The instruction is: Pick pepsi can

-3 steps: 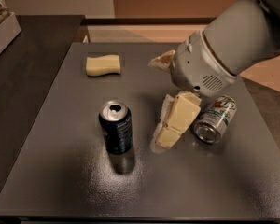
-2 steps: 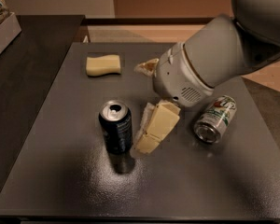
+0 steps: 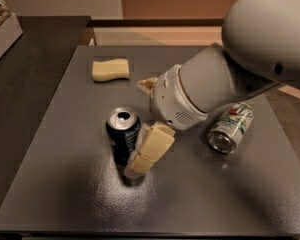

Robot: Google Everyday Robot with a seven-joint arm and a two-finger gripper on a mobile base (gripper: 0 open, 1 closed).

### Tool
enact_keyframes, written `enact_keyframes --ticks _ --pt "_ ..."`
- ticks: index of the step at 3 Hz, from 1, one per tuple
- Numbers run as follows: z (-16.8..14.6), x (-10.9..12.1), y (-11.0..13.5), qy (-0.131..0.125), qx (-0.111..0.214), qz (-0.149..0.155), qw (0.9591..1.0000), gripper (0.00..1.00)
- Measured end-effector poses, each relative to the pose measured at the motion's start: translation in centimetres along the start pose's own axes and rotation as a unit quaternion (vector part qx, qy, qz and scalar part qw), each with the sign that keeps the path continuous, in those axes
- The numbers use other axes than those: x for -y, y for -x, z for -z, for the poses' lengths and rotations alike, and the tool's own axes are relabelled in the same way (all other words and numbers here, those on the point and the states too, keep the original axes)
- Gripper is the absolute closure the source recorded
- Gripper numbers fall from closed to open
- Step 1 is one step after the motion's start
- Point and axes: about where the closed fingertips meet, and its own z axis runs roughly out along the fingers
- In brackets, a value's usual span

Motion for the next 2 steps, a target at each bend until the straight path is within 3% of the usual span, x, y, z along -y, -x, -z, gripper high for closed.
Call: enact_keyframes --ticks 2 --pt "-1.03 -0.37 -0.05 0.005 -0.001 -0.002 1.0 0.0"
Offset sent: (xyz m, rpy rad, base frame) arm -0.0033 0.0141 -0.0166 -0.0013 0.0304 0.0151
